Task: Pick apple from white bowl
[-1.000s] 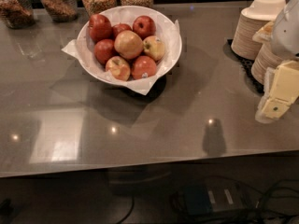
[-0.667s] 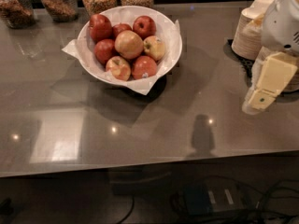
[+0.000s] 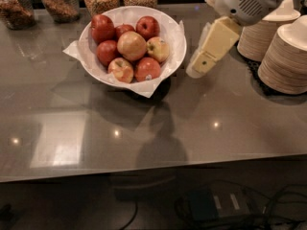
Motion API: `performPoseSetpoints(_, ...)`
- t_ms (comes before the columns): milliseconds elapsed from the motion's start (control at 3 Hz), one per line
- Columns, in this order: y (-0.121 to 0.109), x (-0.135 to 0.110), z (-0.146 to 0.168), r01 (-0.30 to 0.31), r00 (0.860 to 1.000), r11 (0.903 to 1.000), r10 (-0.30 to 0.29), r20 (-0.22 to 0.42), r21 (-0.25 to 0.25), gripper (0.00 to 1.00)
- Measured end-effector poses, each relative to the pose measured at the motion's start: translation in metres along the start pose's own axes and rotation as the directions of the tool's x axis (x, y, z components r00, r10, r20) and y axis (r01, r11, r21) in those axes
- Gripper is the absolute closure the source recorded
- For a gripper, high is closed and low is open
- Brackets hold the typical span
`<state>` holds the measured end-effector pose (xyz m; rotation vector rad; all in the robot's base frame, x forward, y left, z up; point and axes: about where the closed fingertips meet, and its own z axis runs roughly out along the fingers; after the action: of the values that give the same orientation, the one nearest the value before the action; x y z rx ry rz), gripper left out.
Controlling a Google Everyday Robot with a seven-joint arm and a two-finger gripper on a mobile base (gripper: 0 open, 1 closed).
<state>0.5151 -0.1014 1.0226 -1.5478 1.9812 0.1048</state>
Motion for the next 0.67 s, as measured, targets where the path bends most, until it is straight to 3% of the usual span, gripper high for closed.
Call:
performPoseSetpoints(333, -0.027, -0.051, 0.021, -0.089, 0.990, 0.9952, 0.084, 0.114, 0.041, 0.00)
performPoseSetpoints(667, -0.050, -0.085, 0.054, -0.205, 0.965, 0.9787, 0.200, 0.170, 0.012, 0.00)
